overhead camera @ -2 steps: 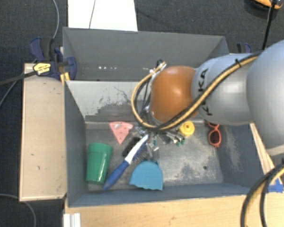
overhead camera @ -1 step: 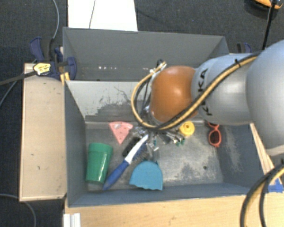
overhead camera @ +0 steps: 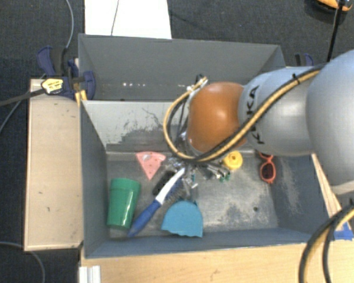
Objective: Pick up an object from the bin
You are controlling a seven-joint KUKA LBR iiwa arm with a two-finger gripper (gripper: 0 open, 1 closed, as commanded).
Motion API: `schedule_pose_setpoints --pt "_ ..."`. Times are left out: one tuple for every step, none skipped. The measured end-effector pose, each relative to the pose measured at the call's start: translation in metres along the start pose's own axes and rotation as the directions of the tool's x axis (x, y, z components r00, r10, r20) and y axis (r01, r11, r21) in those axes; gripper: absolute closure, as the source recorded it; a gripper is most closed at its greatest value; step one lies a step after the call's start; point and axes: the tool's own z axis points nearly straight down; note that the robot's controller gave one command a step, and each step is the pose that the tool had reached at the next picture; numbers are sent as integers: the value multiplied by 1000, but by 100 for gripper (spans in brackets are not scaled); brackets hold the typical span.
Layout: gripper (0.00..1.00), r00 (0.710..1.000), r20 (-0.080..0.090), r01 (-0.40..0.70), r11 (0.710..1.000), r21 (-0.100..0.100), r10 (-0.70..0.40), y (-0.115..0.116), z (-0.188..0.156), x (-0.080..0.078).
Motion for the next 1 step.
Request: schedule_pose_setpoints --pt "100 1000 0 -3 1000 0 3 0 0 0"
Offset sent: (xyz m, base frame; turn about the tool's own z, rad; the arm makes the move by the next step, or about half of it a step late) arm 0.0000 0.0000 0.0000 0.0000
